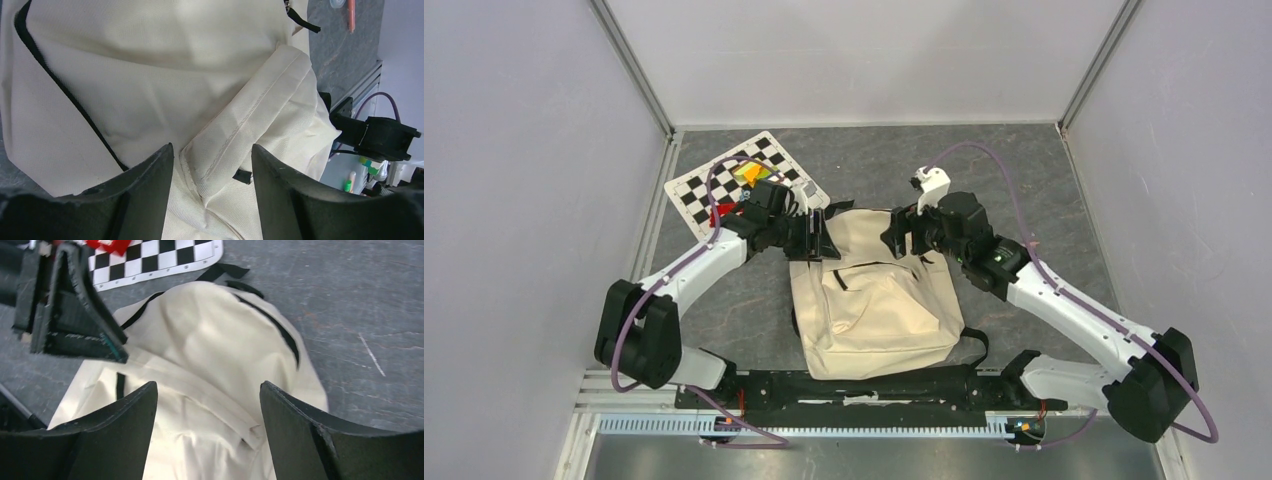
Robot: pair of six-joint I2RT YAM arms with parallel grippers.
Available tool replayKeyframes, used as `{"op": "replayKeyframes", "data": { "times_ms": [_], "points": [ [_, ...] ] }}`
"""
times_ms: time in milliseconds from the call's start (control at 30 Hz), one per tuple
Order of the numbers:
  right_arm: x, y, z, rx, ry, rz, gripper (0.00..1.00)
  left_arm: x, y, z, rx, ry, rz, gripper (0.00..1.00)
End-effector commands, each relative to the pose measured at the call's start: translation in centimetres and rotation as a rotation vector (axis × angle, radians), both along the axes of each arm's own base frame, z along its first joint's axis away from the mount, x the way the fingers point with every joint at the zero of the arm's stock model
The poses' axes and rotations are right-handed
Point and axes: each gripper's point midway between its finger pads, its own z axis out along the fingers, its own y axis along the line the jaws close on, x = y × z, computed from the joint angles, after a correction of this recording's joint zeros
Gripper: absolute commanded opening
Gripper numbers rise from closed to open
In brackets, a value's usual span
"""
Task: Pack the student bag
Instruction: Unzip the student bag at the center of the board.
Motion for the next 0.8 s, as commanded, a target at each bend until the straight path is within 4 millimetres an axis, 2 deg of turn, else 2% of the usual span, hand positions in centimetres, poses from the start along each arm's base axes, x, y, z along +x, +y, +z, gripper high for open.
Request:
{"op": "replayKeyframes", "data": {
  "times_ms": [0,200,433,600,767],
  "points": [
    [-1.5,2.3,1.3,0.024,-0.034,0.038,0.79,0.4,0.4,1.4,-0.013,-0.104,-0.030,0.63],
    [-3.1,6.0,0.3,-0.036,-0.038,0.091,0.78,0.0,1.2,0.2,0.004,-0.083,-0.013,0.49],
    [-4.4,9.6,-1.2,-0.122,-0.051,0.136,0.74,-0.3,0.9,-0.5,-0.026,-0.059,-0.028,0.47],
    [-4.9,12.0,-2.8,-0.191,-0.058,0.157,0.70,-0.4,0.4,-0.7,-0.061,-0.049,-0.037,0.31],
    [-5.0,13.4,-5.4,-0.293,-0.061,0.154,0.66,-0.5,0.2,-0.6,-0.080,-0.046,-0.043,0.13]
  ]
}}
